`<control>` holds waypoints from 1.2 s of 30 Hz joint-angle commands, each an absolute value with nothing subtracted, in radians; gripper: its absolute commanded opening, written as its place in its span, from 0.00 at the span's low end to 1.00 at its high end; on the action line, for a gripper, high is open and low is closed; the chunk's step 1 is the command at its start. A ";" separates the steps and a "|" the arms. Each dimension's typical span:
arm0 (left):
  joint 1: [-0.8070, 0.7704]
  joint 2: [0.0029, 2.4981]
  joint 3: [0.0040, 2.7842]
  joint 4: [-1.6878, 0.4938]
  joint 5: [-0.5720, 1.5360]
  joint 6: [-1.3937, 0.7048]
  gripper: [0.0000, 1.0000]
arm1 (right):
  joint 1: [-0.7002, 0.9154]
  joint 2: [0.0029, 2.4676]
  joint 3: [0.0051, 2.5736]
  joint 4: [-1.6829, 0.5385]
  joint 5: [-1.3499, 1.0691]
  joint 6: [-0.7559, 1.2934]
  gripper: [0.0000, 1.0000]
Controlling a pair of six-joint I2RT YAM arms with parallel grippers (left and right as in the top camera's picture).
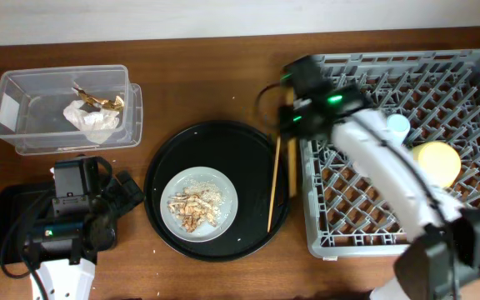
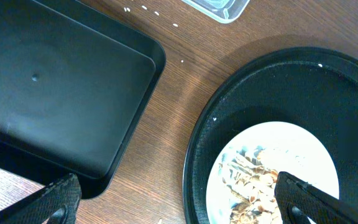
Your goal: Sort waste into correct bins and load items into the dishwasher rack
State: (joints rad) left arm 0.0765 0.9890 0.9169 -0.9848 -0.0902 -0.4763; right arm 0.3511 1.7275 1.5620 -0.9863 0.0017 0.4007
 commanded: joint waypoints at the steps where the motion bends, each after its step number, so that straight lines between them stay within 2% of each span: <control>1: 0.082 0.982 0.930 -0.986 -0.094 -0.485 0.99 | 0.213 1.711 1.574 -0.983 -0.016 0.179 0.04; 3: 0.081 0.982 0.930 -0.986 -0.094 -0.485 0.99 | 0.149 1.740 1.574 -0.951 -0.077 0.092 0.04; 5: 0.082 0.982 0.930 -0.986 -0.094 -0.485 0.99 | 0.130 1.772 1.574 -0.927 -0.081 0.093 0.04; 6: 0.082 0.982 0.930 -0.986 -0.094 -0.485 0.99 | 0.130 1.793 1.574 -0.919 -0.096 0.093 0.08; 8: 0.081 0.982 0.930 -0.986 -0.094 -0.485 0.99 | 0.131 1.820 1.574 -0.911 -0.127 0.094 0.19; 10: 0.082 0.982 0.930 -0.986 -0.094 -0.485 0.99 | 0.131 1.826 1.574 -0.916 -0.136 0.094 0.50; 11: 0.081 0.982 0.930 -0.986 -0.094 -0.485 0.99 | 0.131 1.825 1.574 -0.925 -0.156 0.097 0.54; 16: 0.082 0.982 0.930 -0.986 -0.094 -0.485 0.99 | 0.177 1.741 1.575 -0.984 -0.303 0.239 0.57; 20: 0.082 0.982 0.930 -0.986 -0.094 -0.485 0.99 | 0.393 1.724 1.517 -1.066 -0.155 0.467 0.60; 25: 0.081 0.982 0.930 -0.986 -0.094 -0.485 0.99 | 0.570 1.730 1.328 -0.913 -0.030 0.693 0.60; 28: 0.082 0.982 0.930 -0.986 -0.094 -0.485 0.99 | 0.616 1.730 1.236 -0.877 0.108 0.859 0.55; 36: 0.081 0.982 0.930 -0.986 -0.094 -0.485 0.99 | 0.616 1.787 1.110 -0.691 0.094 0.846 0.47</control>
